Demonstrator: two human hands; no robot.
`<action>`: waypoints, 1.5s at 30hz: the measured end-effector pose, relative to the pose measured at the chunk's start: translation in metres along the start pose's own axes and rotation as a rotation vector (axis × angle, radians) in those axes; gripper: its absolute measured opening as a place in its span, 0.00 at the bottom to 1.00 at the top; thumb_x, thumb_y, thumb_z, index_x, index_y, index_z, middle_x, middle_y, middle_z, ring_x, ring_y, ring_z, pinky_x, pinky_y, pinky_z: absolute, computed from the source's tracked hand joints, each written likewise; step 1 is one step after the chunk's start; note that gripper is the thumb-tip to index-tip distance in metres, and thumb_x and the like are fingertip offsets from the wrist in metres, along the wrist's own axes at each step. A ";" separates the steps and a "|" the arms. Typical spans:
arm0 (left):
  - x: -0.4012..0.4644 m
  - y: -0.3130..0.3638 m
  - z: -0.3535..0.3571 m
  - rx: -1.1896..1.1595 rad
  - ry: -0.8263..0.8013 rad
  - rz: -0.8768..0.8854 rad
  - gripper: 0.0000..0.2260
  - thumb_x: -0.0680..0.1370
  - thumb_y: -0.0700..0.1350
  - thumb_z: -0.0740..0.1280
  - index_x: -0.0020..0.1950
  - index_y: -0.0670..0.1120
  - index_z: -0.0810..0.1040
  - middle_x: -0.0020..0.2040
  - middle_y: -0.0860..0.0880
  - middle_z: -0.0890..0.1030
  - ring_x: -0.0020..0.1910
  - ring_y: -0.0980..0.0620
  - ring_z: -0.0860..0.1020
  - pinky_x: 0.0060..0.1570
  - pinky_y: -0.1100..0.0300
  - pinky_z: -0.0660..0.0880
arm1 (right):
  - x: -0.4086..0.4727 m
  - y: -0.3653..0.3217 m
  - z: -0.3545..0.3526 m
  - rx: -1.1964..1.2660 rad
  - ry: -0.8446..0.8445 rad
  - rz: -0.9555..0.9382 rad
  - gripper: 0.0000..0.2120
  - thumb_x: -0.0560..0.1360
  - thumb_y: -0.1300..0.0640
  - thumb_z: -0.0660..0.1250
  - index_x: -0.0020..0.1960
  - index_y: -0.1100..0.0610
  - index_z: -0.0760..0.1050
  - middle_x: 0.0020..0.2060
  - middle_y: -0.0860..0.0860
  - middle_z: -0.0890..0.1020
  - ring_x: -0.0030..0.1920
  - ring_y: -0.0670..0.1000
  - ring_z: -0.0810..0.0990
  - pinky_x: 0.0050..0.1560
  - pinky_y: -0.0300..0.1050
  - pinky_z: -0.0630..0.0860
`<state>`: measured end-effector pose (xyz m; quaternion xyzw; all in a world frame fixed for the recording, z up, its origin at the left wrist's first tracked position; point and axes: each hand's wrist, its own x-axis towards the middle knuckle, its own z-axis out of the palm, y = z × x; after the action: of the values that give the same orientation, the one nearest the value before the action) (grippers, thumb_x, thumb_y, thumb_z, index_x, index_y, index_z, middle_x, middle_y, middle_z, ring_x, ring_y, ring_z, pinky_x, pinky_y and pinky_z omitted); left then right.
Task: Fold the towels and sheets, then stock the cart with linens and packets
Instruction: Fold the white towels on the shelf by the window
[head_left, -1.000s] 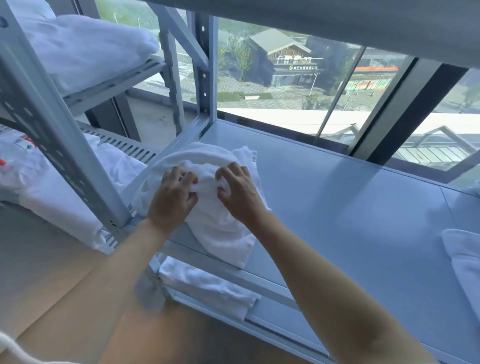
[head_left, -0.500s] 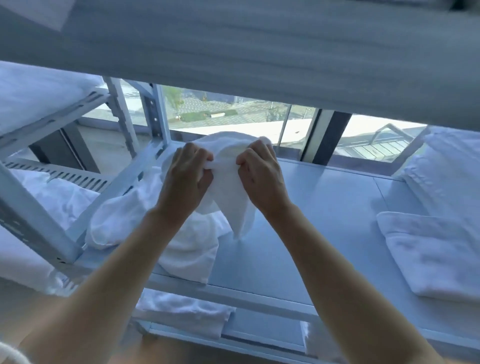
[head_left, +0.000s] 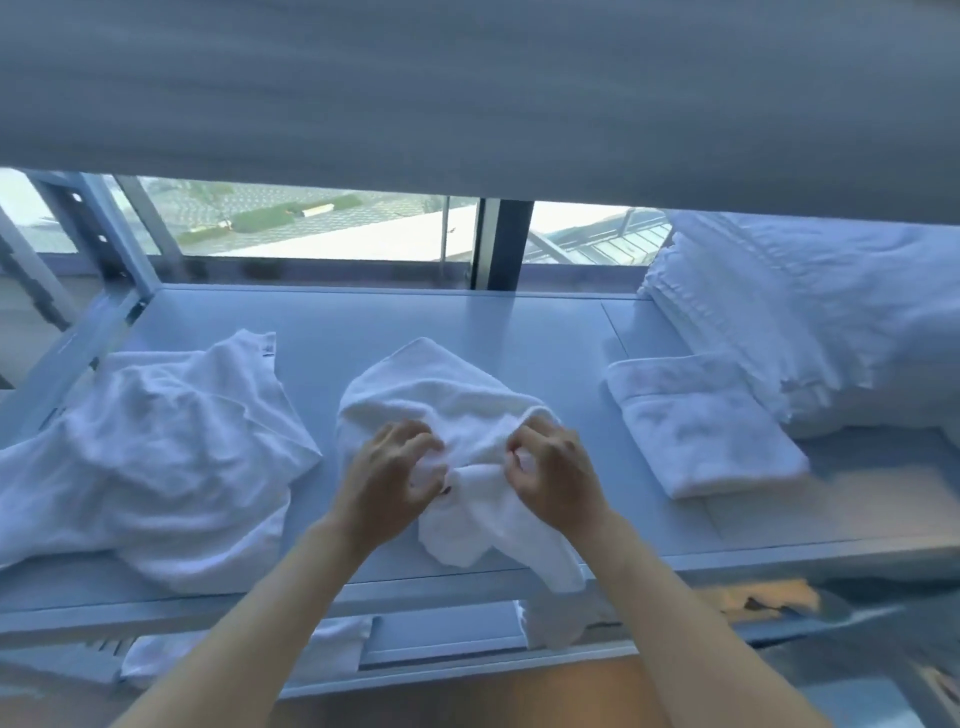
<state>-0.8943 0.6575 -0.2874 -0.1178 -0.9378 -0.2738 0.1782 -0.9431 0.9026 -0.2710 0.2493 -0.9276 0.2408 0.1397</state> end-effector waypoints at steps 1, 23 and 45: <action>0.002 -0.001 0.001 0.011 0.000 -0.037 0.17 0.73 0.54 0.72 0.58 0.48 0.82 0.61 0.49 0.79 0.59 0.44 0.77 0.56 0.50 0.77 | 0.001 0.003 -0.002 0.006 0.051 0.029 0.03 0.72 0.59 0.68 0.45 0.53 0.77 0.46 0.46 0.77 0.49 0.53 0.77 0.49 0.51 0.74; -0.011 -0.005 -0.022 0.229 -0.225 -0.383 0.28 0.76 0.55 0.72 0.75 0.53 0.72 0.74 0.48 0.70 0.69 0.42 0.71 0.66 0.46 0.72 | -0.005 0.006 0.053 0.032 -0.386 -0.337 0.25 0.73 0.43 0.64 0.68 0.46 0.75 0.74 0.49 0.73 0.73 0.53 0.70 0.71 0.53 0.66; 0.059 0.014 -0.068 0.131 0.621 0.045 0.03 0.80 0.36 0.67 0.53 0.42 0.76 0.53 0.42 0.74 0.54 0.42 0.74 0.60 0.57 0.69 | 0.050 -0.007 -0.044 -0.025 0.615 -0.209 0.15 0.82 0.64 0.58 0.62 0.52 0.78 0.58 0.51 0.76 0.55 0.56 0.75 0.56 0.47 0.69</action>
<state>-0.9253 0.6390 -0.2036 -0.0373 -0.8512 -0.2320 0.4693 -0.9751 0.9006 -0.2118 0.2569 -0.8141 0.2779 0.4404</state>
